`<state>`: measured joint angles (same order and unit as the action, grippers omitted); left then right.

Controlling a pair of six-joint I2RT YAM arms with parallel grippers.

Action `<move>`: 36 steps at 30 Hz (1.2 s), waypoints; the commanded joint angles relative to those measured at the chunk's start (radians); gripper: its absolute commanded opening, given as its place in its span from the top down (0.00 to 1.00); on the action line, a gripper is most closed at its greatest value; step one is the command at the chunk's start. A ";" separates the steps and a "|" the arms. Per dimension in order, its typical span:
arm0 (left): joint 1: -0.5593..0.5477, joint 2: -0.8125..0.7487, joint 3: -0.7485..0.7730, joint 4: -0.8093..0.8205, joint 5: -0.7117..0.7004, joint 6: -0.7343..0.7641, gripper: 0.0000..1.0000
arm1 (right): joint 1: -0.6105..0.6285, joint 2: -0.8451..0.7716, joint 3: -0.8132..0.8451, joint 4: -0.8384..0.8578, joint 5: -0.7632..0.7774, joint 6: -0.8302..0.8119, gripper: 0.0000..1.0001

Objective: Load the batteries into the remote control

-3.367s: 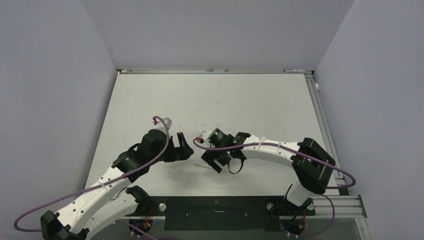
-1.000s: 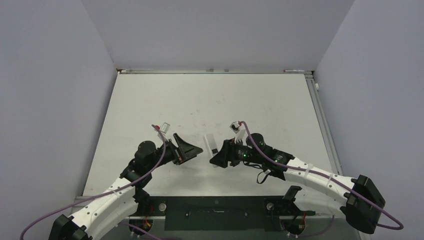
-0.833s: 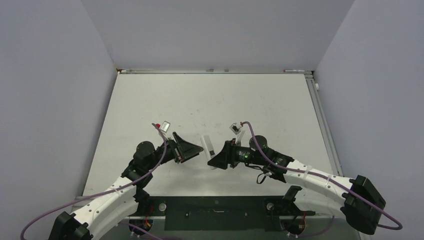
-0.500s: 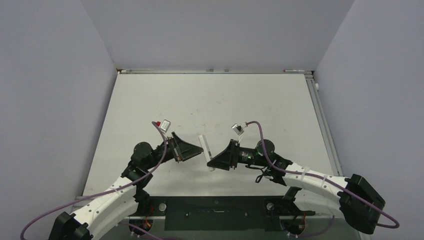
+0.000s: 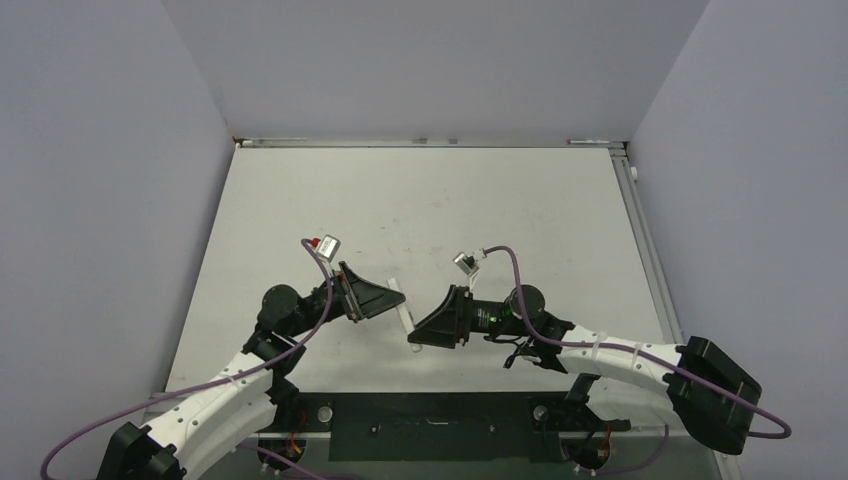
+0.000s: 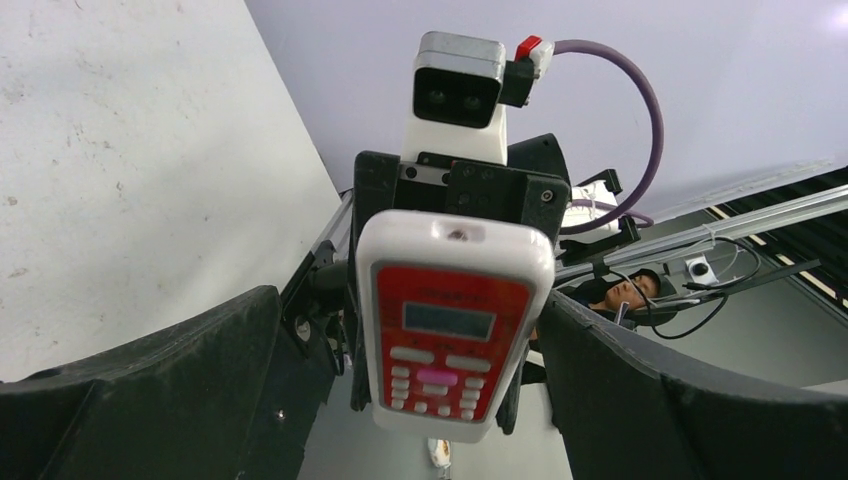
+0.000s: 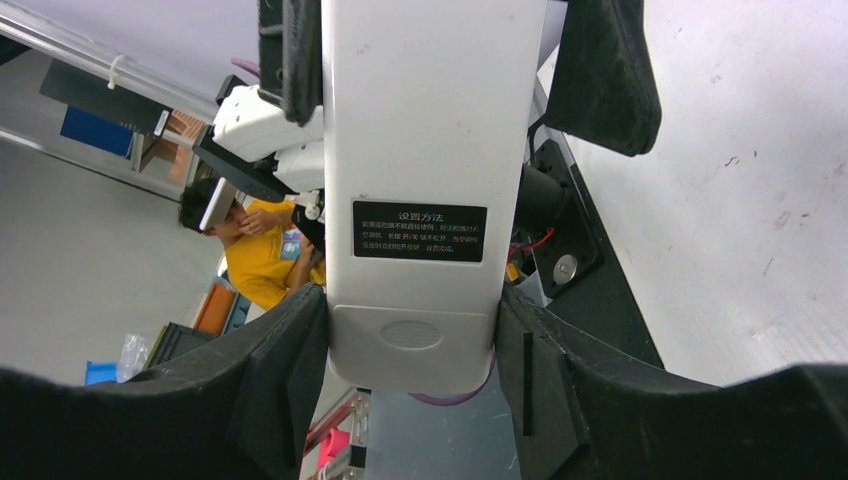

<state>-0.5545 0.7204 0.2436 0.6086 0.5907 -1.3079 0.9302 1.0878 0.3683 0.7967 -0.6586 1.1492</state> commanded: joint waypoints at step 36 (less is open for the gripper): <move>0.006 0.022 0.075 0.016 0.006 0.019 1.00 | 0.029 -0.133 0.091 -0.351 0.222 -0.259 0.34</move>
<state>-0.5522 0.7498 0.2474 0.6754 0.6071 -1.3334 0.9646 1.0573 0.3851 0.6945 -0.5533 1.0576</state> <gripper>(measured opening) 0.519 0.626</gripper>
